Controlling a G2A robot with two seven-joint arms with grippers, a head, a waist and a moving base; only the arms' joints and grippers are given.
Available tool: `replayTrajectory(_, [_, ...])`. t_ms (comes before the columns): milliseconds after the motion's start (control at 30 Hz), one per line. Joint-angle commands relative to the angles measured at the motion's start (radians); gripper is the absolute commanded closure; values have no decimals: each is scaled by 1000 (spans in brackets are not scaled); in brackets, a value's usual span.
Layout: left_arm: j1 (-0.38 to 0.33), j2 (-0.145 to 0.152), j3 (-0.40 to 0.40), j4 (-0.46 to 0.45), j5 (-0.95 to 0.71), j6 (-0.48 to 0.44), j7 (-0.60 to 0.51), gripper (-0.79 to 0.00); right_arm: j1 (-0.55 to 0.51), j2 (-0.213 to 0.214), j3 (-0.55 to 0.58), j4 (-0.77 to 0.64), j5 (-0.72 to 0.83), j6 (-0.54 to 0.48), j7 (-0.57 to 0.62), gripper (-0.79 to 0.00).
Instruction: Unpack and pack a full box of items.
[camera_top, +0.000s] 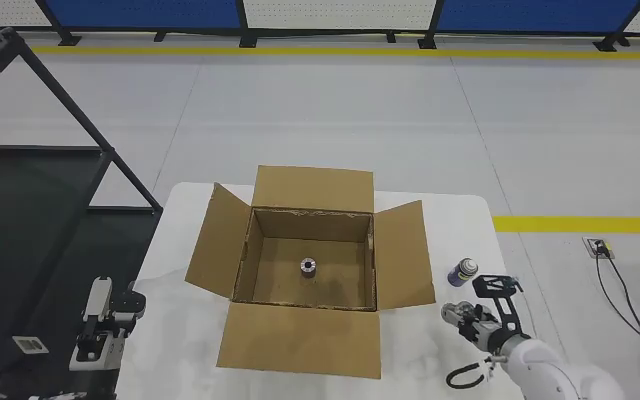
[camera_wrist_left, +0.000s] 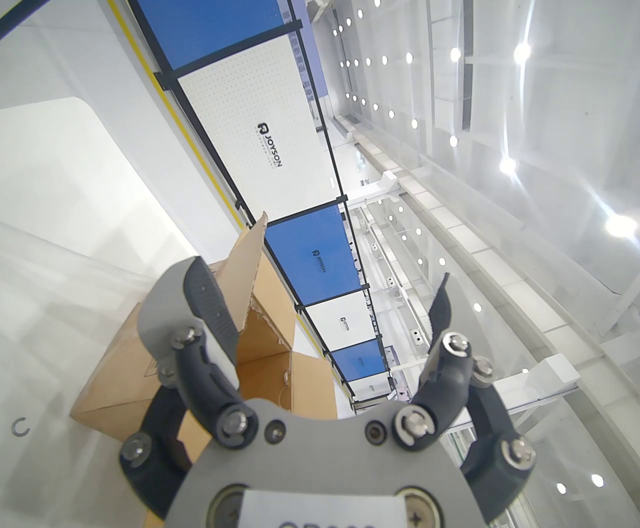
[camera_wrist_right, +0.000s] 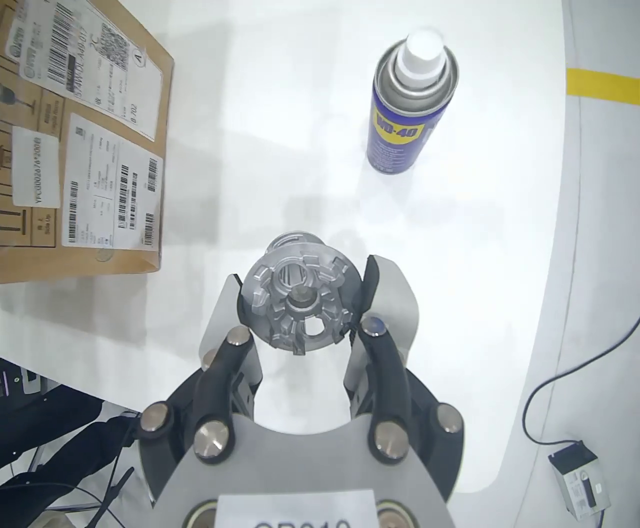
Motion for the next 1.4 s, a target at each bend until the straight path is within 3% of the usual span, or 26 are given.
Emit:
replayTrajectory(0, [0,0,0,0,0,0,0,-785,23,2,-6,30,-12,12,8,0])
replayTrajectory(467, [0,0,0,0,0,0,0,-785,124,8,-94,109,-191,175,66,0])
replayTrajectory(1333, [0,0,0,0,0,0,0,-785,181,8,-143,209,-256,293,52,0])
replayTrajectory(1367, [0,0,0,0,0,0,0,-785,183,8,-145,213,-257,295,51,-28])
